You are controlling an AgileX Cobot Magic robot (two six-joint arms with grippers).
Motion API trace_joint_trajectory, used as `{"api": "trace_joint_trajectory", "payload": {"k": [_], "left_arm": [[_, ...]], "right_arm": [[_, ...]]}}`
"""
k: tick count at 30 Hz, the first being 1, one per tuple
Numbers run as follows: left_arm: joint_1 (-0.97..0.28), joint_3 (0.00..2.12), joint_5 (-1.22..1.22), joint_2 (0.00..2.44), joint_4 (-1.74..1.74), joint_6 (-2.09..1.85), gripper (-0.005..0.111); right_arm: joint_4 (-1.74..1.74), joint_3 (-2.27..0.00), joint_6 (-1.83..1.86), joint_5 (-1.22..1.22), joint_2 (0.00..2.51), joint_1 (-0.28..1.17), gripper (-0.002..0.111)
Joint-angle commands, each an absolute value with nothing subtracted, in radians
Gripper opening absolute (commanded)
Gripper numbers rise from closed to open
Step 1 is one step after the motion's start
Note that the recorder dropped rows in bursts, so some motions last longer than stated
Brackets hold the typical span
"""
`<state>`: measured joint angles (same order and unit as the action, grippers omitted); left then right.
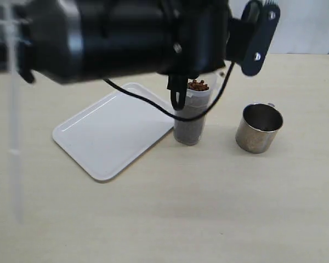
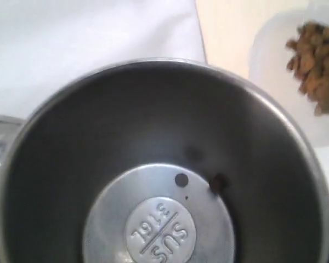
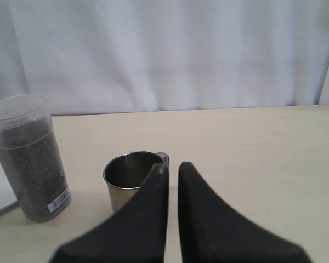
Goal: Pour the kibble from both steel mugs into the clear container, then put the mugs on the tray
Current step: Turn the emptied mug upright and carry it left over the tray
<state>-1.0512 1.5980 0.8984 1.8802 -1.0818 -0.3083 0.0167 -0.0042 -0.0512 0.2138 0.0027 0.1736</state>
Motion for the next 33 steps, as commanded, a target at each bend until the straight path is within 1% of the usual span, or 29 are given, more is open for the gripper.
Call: {"api": "trace_joint_trajectory", "payload": {"k": [1, 9, 11, 15, 20, 23, 27, 31, 33], "left_arm": [[-0.969, 1.607, 0.784, 1.789, -0.783, -0.326, 0.000], [-0.731, 1.602, 0.720, 1.754, -0.319, -0.449, 0.000], [-0.660, 1.571, 0.657, 1.754, -0.215, -0.466, 0.000], [-0.540, 1.457, 0.467, 1.754, -0.018, -0.556, 0.000], [-0.426, 1.257, 0.090, 1.781, 0.190, -0.576, 0.000], [-0.405, 1.192, -0.057, 1.846, 0.285, -0.574, 0.000], [-0.420, 1.200, -0.119, 1.984, 0.293, -0.542, 0.000], [-0.425, 1.222, -0.202, 2.087, 0.260, -0.402, 0.000], [-0.425, 1.230, -0.271, 2.129, 0.125, -0.204, 0.000]], "right_arm": [[0.015, 0.000, -0.045, 0.211, 0.000, 0.177, 0.005], [0.015, 0.000, -0.045, 0.211, 0.000, 0.177, 0.005], [0.015, 0.000, -0.045, 0.211, 0.000, 0.177, 0.005], [0.015, 0.000, -0.045, 0.211, 0.000, 0.177, 0.005], [0.015, 0.000, -0.045, 0.211, 0.000, 0.177, 0.005], [0.015, 0.000, -0.045, 0.211, 0.000, 0.177, 0.005], [0.015, 0.000, -0.045, 0.211, 0.000, 0.177, 0.005], [0.015, 0.000, -0.045, 0.211, 0.000, 0.177, 0.005], [0.015, 0.000, -0.045, 0.211, 0.000, 0.177, 0.005]]}}
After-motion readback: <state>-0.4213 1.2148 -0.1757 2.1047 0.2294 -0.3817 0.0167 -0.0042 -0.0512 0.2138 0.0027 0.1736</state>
